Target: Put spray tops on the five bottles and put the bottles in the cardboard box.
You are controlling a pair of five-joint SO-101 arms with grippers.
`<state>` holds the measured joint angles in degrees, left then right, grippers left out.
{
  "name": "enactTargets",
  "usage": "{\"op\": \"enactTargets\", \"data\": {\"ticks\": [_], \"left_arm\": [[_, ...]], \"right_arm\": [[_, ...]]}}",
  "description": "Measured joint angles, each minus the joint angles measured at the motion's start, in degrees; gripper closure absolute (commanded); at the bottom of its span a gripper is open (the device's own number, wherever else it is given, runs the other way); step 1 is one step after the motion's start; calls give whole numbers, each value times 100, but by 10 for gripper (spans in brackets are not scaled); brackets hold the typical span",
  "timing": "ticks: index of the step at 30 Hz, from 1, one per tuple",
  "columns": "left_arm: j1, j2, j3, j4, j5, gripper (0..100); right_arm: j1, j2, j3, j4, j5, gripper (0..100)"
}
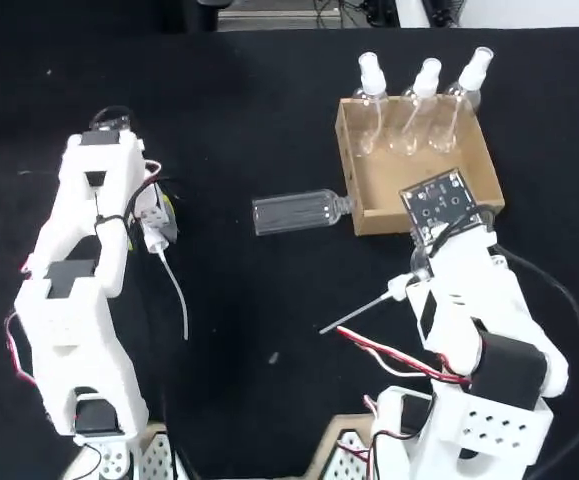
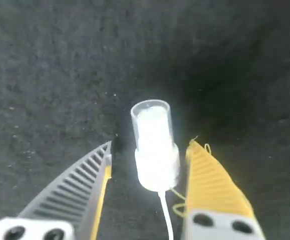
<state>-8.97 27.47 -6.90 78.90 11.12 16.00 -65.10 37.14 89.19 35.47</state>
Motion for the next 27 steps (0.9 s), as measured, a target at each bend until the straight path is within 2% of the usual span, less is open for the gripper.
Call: {"op": "enactTargets", "data": {"ticks": [2, 9, 12, 17, 21, 27], "left_arm": [[18, 18, 0, -9, 9, 973], [62, -26, 0, -9, 0, 970], [53, -325, 202, 0, 0, 970], [114, -1749, 1029, -141, -246, 967], [97, -3024, 1644, -501, -413, 967], [114, -4659, 2101, -809, -484, 970]], "right_arm": [[0, 0, 0, 0, 0, 987], [-9, 0, 0, 0, -9, 987], [-255, 0, 0, 0, -396, 987], [-1319, 0, 0, -79, -1512, 987], [-2295, 0, 79, -712, -2374, 987], [-3191, 0, 668, -2110, -2664, 987]]}}
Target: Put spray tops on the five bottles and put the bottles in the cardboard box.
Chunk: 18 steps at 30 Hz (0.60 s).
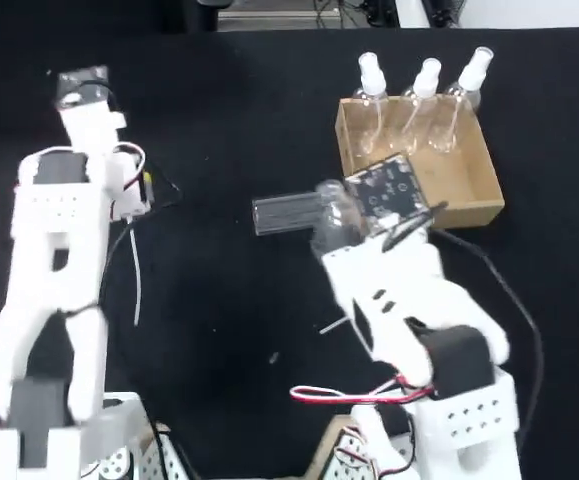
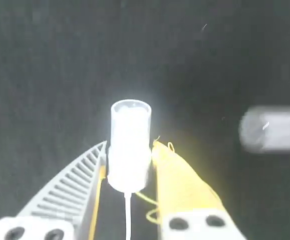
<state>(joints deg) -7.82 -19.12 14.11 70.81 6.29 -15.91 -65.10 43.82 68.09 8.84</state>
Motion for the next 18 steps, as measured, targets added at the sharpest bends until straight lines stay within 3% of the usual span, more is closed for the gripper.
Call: {"op": "enactTargets", "data": {"ticks": [9, 12, 18], "left_arm": [[-9, -1916, 536, -2136, -9, 970], [44, -2541, 941, -3015, -9, 970], [1011, -3631, 1697, -4510, -9, 970]], "right_arm": [[-800, 0, 1565, -2532, -53, 987], [-853, 9, 2040, -3279, -519, 987], [-844, 9, 2725, -4387, -1169, 987]]}}
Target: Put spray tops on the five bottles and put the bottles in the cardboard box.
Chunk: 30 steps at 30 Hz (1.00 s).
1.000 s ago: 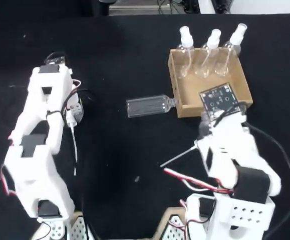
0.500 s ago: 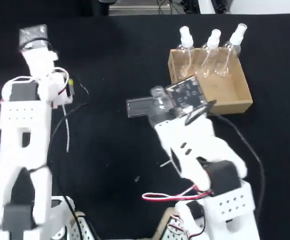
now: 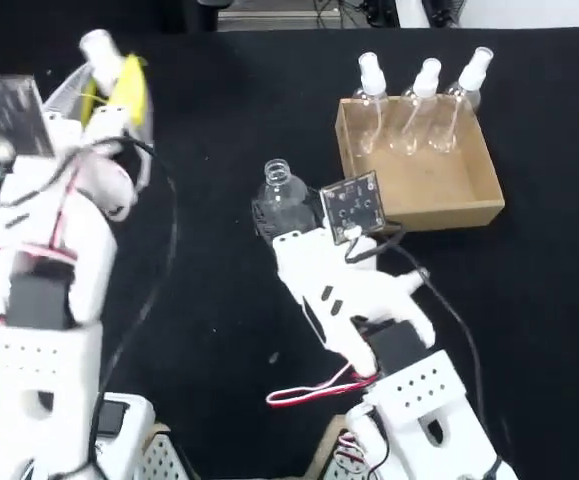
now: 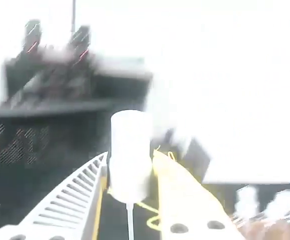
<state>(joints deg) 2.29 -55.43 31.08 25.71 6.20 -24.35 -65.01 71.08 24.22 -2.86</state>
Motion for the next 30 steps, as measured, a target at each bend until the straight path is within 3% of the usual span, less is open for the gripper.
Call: {"op": "enactTargets", "data": {"ticks": [7, 16, 25, 30], "left_arm": [[1011, -369, 149, -897, 0, 970], [2198, -413, 149, -1178, 0, 970], [2356, -413, 149, -1160, 0, 970], [2523, -800, 149, -571, 70, 970]], "right_arm": [[-9, -237, 554, -545, -35, 987], [-9, -2303, 1582, -607, -35, 987], [-9, -3200, 1723, -316, -35, 987], [-9, -3200, 1723, -308, -35, 987]]}}
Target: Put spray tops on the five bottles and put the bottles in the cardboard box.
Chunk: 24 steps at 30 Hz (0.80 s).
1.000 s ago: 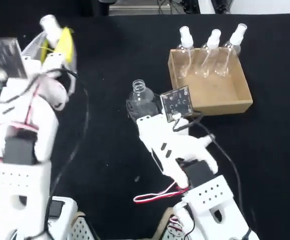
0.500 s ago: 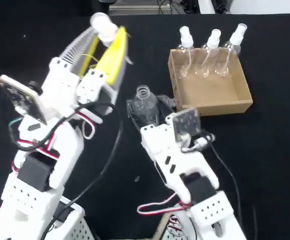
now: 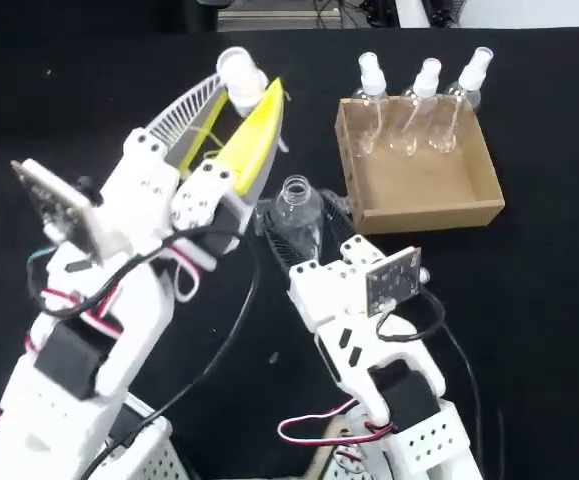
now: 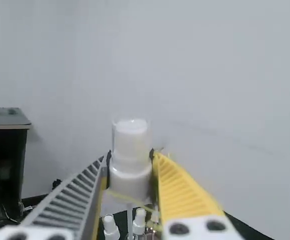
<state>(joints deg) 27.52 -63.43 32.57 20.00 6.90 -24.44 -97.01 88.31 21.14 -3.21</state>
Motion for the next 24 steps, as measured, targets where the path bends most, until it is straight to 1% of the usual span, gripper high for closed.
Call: {"op": "enactTargets", "data": {"ticks": [3, 13, 24], "left_arm": [[149, -273, 0, 237, 132, 970], [211, -422, -35, 308, 202, 970], [211, -422, -35, 1037, 202, 968]], "right_arm": [[0, 0, 9, 0, 0, 987], [0, 0, 9, 0, 0, 987], [0, -35, 9, 0, 0, 987]]}}
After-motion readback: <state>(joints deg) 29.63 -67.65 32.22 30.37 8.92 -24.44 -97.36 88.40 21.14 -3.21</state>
